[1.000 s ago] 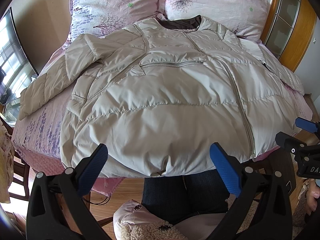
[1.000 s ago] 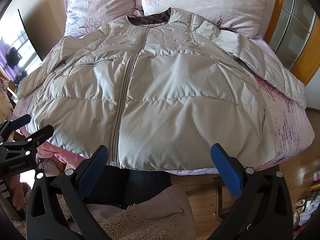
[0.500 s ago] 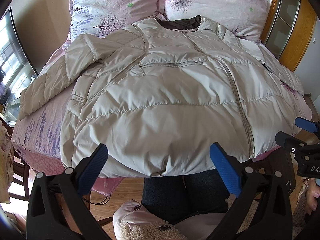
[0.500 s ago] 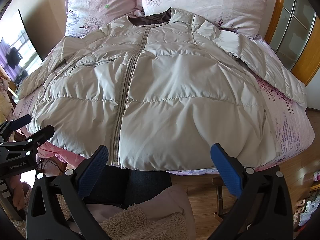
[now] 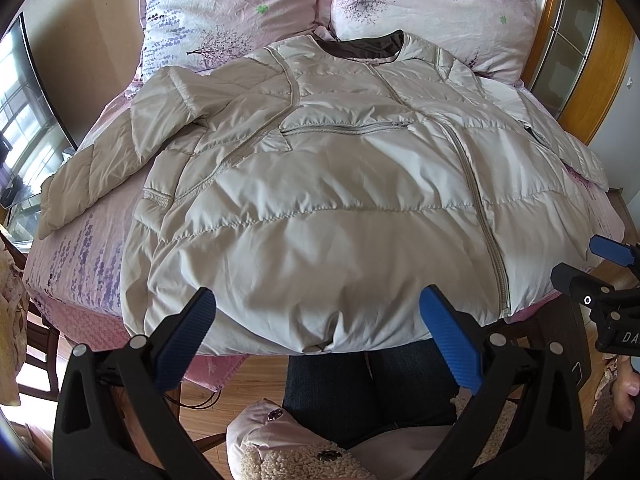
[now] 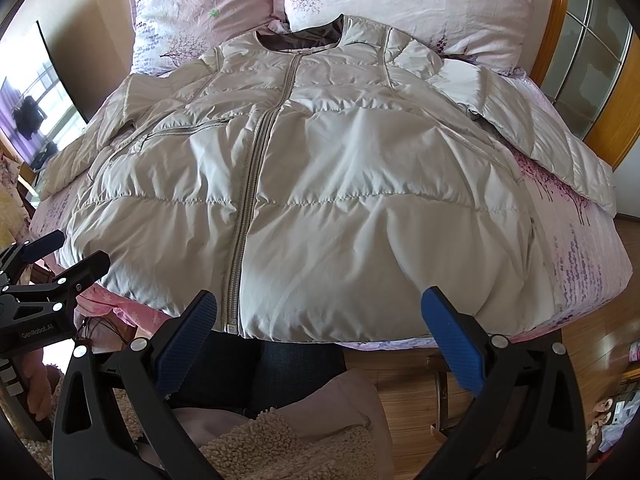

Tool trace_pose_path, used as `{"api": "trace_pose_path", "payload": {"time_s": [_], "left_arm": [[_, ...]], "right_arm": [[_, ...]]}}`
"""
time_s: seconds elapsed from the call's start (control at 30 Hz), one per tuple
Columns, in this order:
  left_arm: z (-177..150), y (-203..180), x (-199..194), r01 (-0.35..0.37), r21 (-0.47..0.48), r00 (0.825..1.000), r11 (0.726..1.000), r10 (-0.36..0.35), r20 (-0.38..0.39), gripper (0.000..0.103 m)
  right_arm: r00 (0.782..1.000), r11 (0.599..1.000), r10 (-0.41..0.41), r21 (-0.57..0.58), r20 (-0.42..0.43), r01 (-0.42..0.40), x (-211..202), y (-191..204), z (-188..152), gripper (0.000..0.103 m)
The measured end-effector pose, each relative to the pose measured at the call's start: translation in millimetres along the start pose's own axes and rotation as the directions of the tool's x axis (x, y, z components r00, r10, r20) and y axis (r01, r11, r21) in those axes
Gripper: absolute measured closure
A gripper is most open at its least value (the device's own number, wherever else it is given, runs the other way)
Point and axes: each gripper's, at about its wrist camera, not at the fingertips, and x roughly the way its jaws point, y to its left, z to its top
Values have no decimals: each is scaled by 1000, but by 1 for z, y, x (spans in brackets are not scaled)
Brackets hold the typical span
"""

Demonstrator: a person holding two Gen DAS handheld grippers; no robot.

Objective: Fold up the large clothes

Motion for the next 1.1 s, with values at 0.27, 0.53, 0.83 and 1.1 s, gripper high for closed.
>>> {"api": "trace_pose_path", "payload": {"time_s": [0.27,0.53,0.83,1.1], "left_arm": [[0,0,0,0,1,1000,1000,0,1,2],[0,2,0,-1,-1,1000,1000,1,3,2],[15,12,6,52,-35,999,998,-52,2,2],[38,21,21,129,-52,992,990,-130,-3,2]], "right_arm": [[1000,1000,9,5,4,-9,-1,2,0,1],[1000,1000,17,21,11,-17,-1,-2,1,1],[988,988,101,106,121,-113,0,-31,14,1],[959,912,20,389,281,-133,2,-138,37,1]]}}
